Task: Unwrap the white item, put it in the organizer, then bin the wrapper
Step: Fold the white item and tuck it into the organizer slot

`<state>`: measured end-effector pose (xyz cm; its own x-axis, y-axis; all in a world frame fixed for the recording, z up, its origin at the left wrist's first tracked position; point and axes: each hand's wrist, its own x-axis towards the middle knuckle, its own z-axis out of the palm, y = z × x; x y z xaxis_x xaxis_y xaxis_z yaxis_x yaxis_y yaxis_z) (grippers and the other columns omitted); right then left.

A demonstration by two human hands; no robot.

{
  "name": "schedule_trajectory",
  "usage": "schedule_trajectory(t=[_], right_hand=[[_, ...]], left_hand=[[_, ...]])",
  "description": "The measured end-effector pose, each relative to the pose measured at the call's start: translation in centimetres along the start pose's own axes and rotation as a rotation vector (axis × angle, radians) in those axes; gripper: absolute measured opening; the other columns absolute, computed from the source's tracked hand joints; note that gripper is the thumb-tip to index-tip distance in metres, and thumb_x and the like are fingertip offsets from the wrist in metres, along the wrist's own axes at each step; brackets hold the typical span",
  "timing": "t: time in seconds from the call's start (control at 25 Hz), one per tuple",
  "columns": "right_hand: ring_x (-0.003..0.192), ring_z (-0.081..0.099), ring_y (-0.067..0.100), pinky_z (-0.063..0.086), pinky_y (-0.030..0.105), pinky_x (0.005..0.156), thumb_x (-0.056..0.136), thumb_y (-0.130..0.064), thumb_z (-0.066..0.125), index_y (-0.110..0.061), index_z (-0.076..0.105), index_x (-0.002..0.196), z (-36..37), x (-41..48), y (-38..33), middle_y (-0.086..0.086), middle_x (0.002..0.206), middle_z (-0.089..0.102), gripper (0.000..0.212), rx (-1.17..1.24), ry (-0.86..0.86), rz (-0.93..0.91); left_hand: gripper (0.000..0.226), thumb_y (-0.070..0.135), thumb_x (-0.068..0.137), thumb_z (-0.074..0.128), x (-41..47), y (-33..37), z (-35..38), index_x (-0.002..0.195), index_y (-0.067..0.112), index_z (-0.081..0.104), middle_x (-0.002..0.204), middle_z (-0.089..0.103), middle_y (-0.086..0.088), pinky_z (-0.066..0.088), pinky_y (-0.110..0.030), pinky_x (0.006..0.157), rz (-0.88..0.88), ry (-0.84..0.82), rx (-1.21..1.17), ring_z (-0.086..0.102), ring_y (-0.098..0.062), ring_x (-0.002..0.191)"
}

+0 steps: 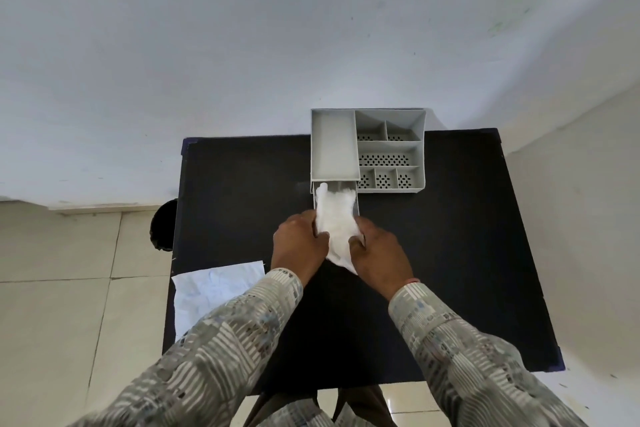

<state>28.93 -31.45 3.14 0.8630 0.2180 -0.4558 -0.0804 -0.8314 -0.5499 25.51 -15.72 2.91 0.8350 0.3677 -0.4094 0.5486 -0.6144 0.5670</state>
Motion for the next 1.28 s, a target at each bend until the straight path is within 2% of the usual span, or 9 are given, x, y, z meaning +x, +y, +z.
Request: schedule_trajectory(t=[0.16, 0.24, 0.32, 0.48, 0.68, 0.8, 0.96, 1.12, 1.28], right_hand=[[0.105, 0.072, 0.03, 0.058, 0.044, 0.091, 0.099, -0.026, 0.054, -0.033, 0.053, 0.149, 1.4, 1.6, 0.2, 0.006, 0.128, 0.063, 0.05, -0.434, 0.058, -0.076], [0.101, 0.072, 0.029, 0.054, 0.043, 0.091, 0.097, -0.026, 0.056, -0.032, 0.061, 0.144, 1.9, 2.2, 0.2, 0.004, 0.121, 0.065, 0.047, -0.496, 0.14, -0.073], [0.11, 0.068, 0.028, 0.049, 0.045, 0.096, 0.096, -0.028, 0.057, -0.032, 0.064, 0.14, 2.0, 2.9, 0.2, 0.003, 0.121, 0.068, 0.044, -0.482, 0.172, -0.053], [0.121, 0.06, 0.027, 0.038, 0.054, 0.108, 0.097, -0.032, 0.058, -0.035, 0.063, 0.138, 1.8, 4.4, -0.2, -0.002, 0.121, 0.071, 0.042, -0.484, 0.191, -0.025], [0.122, 0.058, 0.031, 0.03, 0.068, 0.117, 0.089, -0.034, 0.069, -0.029, 0.069, 0.13, 2.5, 5.2, 0.0, 0.002, 0.115, 0.071, 0.041, -0.557, 0.236, -0.09], [0.126, 0.057, 0.034, 0.029, 0.073, 0.116, 0.084, -0.043, 0.075, -0.029, 0.062, 0.139, 2.6, 5.0, 1.2, 0.008, 0.129, 0.064, 0.058, -0.581, 0.236, -0.109], [0.141, 0.05, 0.037, 0.028, 0.074, 0.116, 0.096, -0.049, 0.062, -0.038, 0.038, 0.157, 2.6, 4.0, 2.7, 0.014, 0.166, 0.038, 0.067, -0.611, 0.188, -0.165], [0.146, 0.045, 0.036, 0.029, 0.072, 0.117, 0.098, -0.041, 0.059, -0.039, 0.035, 0.157, 2.3, 3.3, 3.4, 0.012, 0.173, 0.023, 0.064, -0.627, 0.126, -0.214], [0.157, 0.026, 0.035, 0.016, 0.075, 0.121, 0.102, -0.046, 0.052, -0.035, 0.03, 0.162, 2.0, 4.6, 2.4, 0.013, 0.176, 0.014, 0.065, -0.657, 0.003, -0.145]], left_hand=[[0.029, 0.017, 0.09, 0.073, 0.5, 0.8, 1.0, 0.118, 0.012, 0.071, 0.11, 0.077, -0.011, 0.05, -0.034, 0.088, 0.04, 0.002, 0.078, 0.073, -0.03, 0.103], [0.043, 0.013, 0.09, 0.075, 0.8, 0.8, 1.2, 0.131, 0.011, 0.06, 0.112, 0.078, -0.012, 0.052, -0.037, 0.092, 0.011, 0.039, 0.038, 0.074, -0.033, 0.105], [0.052, 0.009, 0.09, 0.076, 1.2, 0.6, 1.5, 0.134, 0.01, 0.048, 0.108, 0.077, -0.014, 0.053, -0.042, 0.092, 0.009, 0.069, 0.005, 0.075, -0.038, 0.102], [0.035, 0.013, 0.095, 0.072, 2.5, -0.1, 2.1, 0.124, 0.008, 0.053, 0.111, 0.072, -0.015, 0.054, -0.048, 0.088, 0.116, 0.071, 0.155, 0.073, -0.042, 0.098], [0.019, 0.012, 0.099, 0.063, 3.2, -0.8, 3.1, 0.116, 0.015, 0.068, 0.114, 0.06, -0.014, 0.054, -0.043, 0.065, 0.161, 0.078, 0.359, 0.073, -0.044, 0.083], [0.028, 0.025, 0.103, 0.059, 3.5, -1.2, 3.4, 0.13, 0.026, 0.067, 0.13, 0.054, -0.011, 0.058, -0.043, 0.072, 0.151, 0.011, 0.509, 0.073, -0.034, 0.099], [0.034, 0.034, 0.106, 0.052, 4.0, -1.4, 3.2, 0.137, 0.027, 0.064, 0.137, 0.049, -0.013, 0.062, -0.046, 0.08, 0.157, -0.036, 0.57, 0.069, -0.033, 0.11], [0.045, 0.045, 0.107, 0.047, 3.7, -1.0, 3.2, 0.144, 0.025, 0.061, 0.133, 0.051, -0.014, 0.06, -0.047, 0.08, 0.151, 0.045, 0.435, 0.071, -0.037, 0.104], [0.074, 0.058, 0.102, 0.048, 4.2, -1.0, 3.5, 0.165, 0.023, 0.034, 0.157, 0.038, -0.019, 0.057, -0.05, 0.095, 0.074, -0.101, 0.444, 0.065, -0.046, 0.122]])
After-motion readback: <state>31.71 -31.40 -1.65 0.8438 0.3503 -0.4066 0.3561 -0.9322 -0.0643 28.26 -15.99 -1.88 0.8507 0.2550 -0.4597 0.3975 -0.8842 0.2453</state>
